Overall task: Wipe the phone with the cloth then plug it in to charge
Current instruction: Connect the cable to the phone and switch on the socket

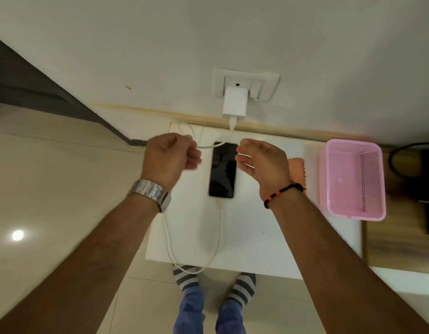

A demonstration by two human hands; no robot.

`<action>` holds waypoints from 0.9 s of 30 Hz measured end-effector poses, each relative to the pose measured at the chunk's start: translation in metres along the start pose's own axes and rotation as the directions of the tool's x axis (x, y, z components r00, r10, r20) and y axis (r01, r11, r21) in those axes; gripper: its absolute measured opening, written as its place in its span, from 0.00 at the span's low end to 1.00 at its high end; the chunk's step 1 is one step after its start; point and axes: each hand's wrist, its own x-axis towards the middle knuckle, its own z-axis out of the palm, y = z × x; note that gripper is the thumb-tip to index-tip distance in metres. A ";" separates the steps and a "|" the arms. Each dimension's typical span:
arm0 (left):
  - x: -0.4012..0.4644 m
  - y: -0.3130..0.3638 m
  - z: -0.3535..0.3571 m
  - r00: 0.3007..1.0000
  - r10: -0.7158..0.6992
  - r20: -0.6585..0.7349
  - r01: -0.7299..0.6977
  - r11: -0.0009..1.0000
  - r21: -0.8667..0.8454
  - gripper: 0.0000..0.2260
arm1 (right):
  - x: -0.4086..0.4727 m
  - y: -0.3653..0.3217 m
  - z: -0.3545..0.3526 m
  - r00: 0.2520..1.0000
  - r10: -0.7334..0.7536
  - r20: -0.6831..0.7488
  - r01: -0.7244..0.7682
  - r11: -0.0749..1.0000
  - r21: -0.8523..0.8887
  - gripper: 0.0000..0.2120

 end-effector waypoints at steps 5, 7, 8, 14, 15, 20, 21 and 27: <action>0.025 0.042 0.010 0.955 0.296 0.007 -0.292 0.936 0.199 0.07 | -0.004 -0.026 0.016 0.999 0.026 0.040 -0.029 0.997 0.067 0.06; 0.036 0.050 0.023 0.964 0.236 0.124 -0.258 0.941 0.219 0.08 | -0.004 -0.031 0.022 0.998 0.034 0.058 -0.038 0.997 0.066 0.09; 0.040 0.053 0.029 0.968 0.181 0.176 -0.218 0.951 0.220 0.09 | -0.005 -0.032 0.025 0.997 0.037 0.071 -0.042 0.997 0.062 0.10; 0.060 0.061 0.057 0.949 -0.063 0.310 0.020 0.990 0.140 0.18 | -0.003 -0.036 0.036 0.994 0.070 0.083 -0.073 0.997 0.027 0.08; 0.061 0.063 0.058 0.950 -0.081 0.302 0.050 0.993 0.109 0.17 | -0.003 -0.037 0.036 0.994 0.075 0.077 -0.076 0.997 0.016 0.07; 0.065 0.070 0.057 0.932 -0.136 0.336 0.118 0.990 0.073 0.15 | 0.000 -0.035 0.035 0.996 0.082 0.032 -0.082 0.996 -0.019 0.08; 0.066 0.071 0.057 0.929 -0.141 0.343 0.123 0.990 0.074 0.16 | 0.001 -0.036 0.035 0.997 0.071 0.025 -0.071 0.997 -0.025 0.07; 0.066 0.071 0.058 0.927 -0.141 0.348 0.119 0.989 0.084 0.19 | 0.007 -0.038 0.038 1.000 0.012 -0.015 -0.013 0.998 -0.059 0.05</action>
